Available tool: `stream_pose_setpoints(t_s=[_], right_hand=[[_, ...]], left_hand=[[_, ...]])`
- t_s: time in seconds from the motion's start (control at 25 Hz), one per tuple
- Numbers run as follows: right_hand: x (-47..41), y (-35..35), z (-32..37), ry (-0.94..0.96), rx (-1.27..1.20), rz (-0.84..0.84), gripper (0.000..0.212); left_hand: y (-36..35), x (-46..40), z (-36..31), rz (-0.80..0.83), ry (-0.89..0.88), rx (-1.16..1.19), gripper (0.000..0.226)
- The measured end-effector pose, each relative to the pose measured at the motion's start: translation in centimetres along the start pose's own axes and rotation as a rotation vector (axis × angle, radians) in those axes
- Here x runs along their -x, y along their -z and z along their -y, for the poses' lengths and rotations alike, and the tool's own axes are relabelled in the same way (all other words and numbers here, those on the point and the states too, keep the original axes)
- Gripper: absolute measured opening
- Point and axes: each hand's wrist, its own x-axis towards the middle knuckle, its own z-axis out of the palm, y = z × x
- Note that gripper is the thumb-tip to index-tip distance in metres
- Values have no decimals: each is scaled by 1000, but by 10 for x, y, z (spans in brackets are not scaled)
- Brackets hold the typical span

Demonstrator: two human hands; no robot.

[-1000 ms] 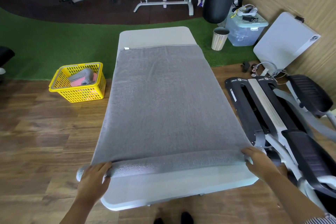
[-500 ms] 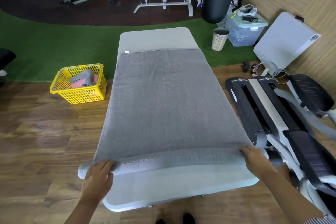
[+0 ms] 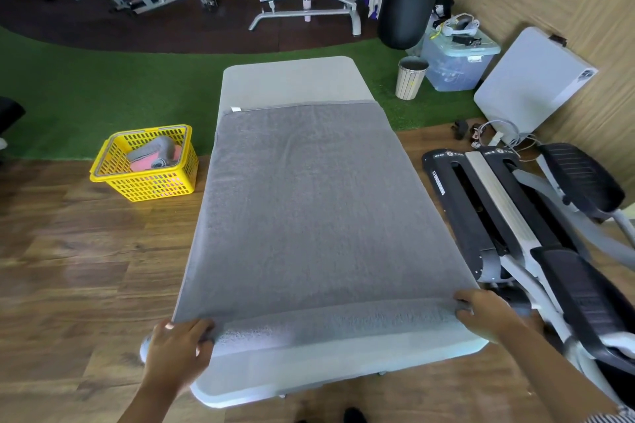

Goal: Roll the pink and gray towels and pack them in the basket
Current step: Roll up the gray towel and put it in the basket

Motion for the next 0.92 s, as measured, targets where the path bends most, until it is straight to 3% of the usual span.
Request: stream_pose_setpoints(t_s=[0.12, 0.24, 0.36, 0.48, 0.72, 0.8, 0.92], right_hand=[[-8, -5, -3, 79, -16, -190, 29], [-11, -13, -3, 133, -97, -239, 24], [-3, -11, -2, 137, -163, -218, 29], [4, -5, 0, 166, -80, -110, 40], [11, 11, -1, 46, -27, 90, 19], [11, 13, 2, 60, -9, 64, 10], [7, 4, 2, 135, -93, -126, 29]], left_hand=[[-2, -1, -1, -44, -2, -19, 33], [-7, 1, -5, -33, 12, 5, 35], [-12, 6, -4, 0, 7, 9, 43], [-13, 10, -7, 33, -11, -23, 46], [-4, 7, 7, 104, -98, -2, 33], [-7, 9, 8, 101, -110, 4, 38], [-7, 12, 0, 50, -64, 25, 42]])
